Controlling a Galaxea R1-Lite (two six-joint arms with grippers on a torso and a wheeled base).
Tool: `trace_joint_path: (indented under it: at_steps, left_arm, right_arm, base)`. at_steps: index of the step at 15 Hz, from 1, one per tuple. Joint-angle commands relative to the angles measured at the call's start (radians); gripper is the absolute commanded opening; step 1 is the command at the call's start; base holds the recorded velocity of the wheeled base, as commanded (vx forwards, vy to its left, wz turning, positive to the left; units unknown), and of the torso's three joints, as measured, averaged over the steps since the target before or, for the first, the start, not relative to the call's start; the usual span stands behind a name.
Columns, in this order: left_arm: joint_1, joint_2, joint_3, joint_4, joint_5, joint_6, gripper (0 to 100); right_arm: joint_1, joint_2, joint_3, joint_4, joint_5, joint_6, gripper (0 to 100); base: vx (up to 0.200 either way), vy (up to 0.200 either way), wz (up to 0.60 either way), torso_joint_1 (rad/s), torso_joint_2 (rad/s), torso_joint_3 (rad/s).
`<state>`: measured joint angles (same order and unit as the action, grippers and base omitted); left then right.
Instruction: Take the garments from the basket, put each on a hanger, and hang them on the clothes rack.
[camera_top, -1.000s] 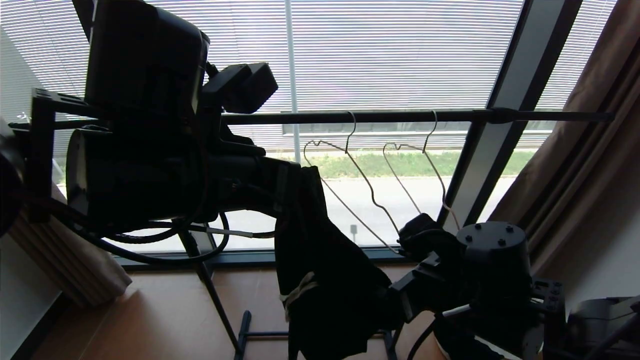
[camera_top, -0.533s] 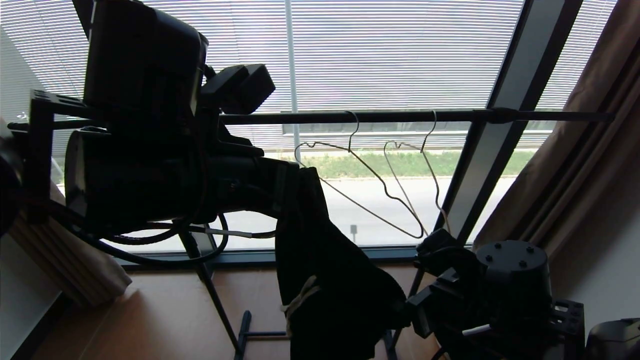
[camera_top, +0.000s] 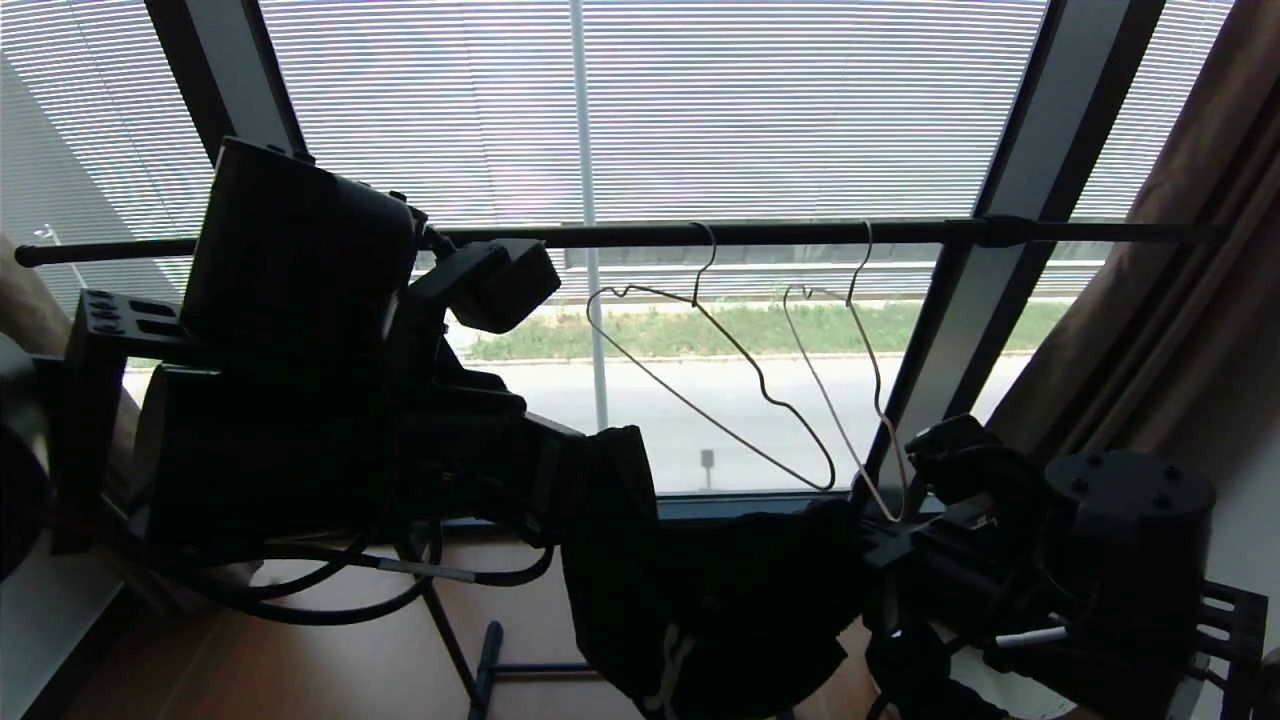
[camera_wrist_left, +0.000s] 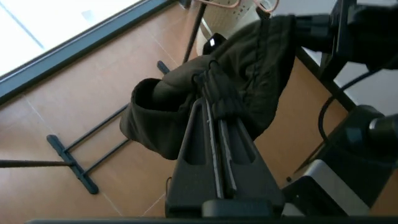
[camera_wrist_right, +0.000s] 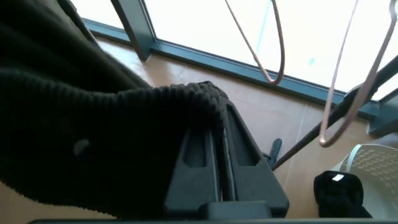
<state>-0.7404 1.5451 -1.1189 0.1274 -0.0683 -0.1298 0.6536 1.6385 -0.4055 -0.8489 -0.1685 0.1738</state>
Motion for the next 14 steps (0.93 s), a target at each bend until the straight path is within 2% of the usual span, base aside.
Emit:
trace_joint_path:
  at_steps: [1, 2, 5, 6, 8, 10, 14]
  left_arm:
    - [0.003, -0.046, 0.11, -0.042, -0.088, 0.013, 0]
    - [0.003, -0.049, 0.156, -0.083, -0.14, 0.025, 0]
    - [0.001, -0.042, 0.226, -0.183, -0.174, 0.025, 0]
    - [0.001, -0.04, 0.232, -0.192, -0.18, 0.027, 100]
    - [0.001, -0.048, 0.261, -0.193, -0.188, 0.03, 100]
    - [0.006, -0.069, 0.278, -0.195, -0.188, 0.038, 100]
    - [0.009, -0.028, 0.235, -0.218, -0.177, 0.065, 100]
  right_arm:
    - [-0.038, -0.098, -0.009, 0.005, 0.0, 0.009, 0]
    - [-0.048, -0.128, -0.013, 0.008, 0.0, 0.007, 0]
    - [-0.066, -0.198, -0.035, 0.053, 0.0, 0.007, 0]
    - [-0.066, -0.236, -0.052, 0.097, 0.0, 0.007, 0]
    - [-0.081, -0.282, -0.072, 0.145, -0.002, 0.007, 0]
    - [-0.144, -0.305, -0.085, 0.157, 0.003, 0.006, 0]
    - [-0.203, -0.339, -0.111, 0.168, 0.006, -0.007, 0]
  base:
    - [0.0, 0.0, 0.0, 0.0, 0.0, 0.0]
    - [0.0, 0.0, 0.0, 0.0, 0.0, 0.0]
    - [0.0, 0.0, 0.0, 0.0, 0.0, 0.0]
    - [0.0, 0.0, 0.0, 0.0, 0.0, 0.0]
    - [0.0, 0.0, 0.0, 0.0, 0.0, 0.0]
    - [0.0, 0.0, 0.0, 0.0, 0.0, 0.0]
    - [0.0, 0.0, 0.0, 0.0, 0.0, 0.0]
